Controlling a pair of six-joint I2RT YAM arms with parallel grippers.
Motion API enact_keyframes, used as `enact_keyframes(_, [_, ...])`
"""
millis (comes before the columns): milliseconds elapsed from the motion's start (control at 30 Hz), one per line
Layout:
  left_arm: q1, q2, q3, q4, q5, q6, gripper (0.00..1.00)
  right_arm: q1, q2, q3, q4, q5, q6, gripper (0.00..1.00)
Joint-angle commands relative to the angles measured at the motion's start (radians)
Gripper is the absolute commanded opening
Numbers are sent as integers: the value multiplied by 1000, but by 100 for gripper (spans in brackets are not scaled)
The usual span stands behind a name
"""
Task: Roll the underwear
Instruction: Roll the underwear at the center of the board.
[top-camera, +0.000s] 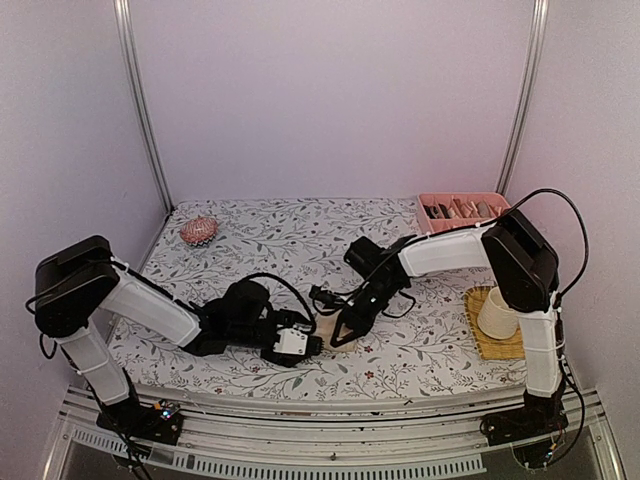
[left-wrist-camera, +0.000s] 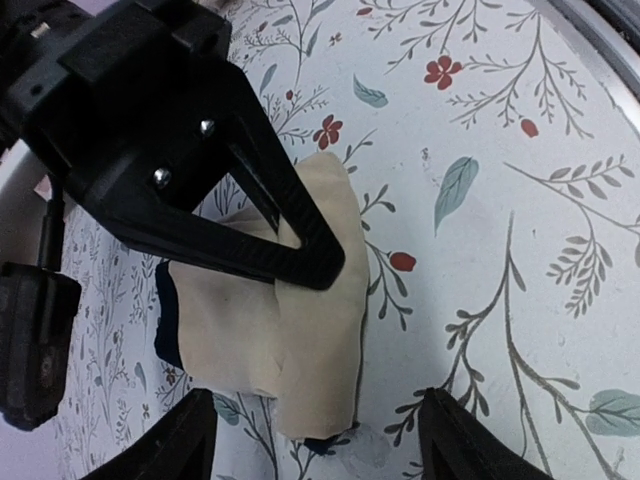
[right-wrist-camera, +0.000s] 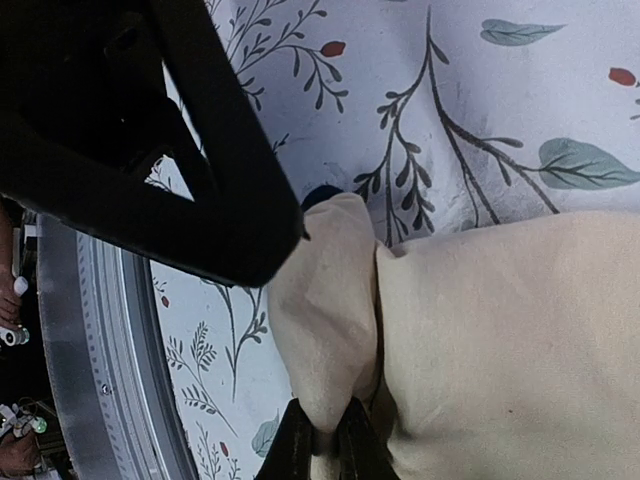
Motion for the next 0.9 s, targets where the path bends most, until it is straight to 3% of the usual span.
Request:
enact_keyframes(0, [-37,49,24,56,-73,31,68,-1,37,-44,-31,-19,13,4])
enact_keyframes(367, [-85,114,49,63,-112,54,55,-17,45,-73,6,-40,16,4])
enact_keyframes(467, [-93,130,55,63,-123,57,43,-20,46,-73,9,-42,12,4])
enact_keyframes(700, [-99,136,76,14,-122,39,0,-26,39,-79,18,-19,9,4])
enact_keyframes(767, [-97,130,96,-34,-109,17,0,-27,20,-88,30,-1,11,6])
enact_keyframes(867, [-94,124,132,-123,-82,-14,0,-27,-43,-128,76,49,13,17])
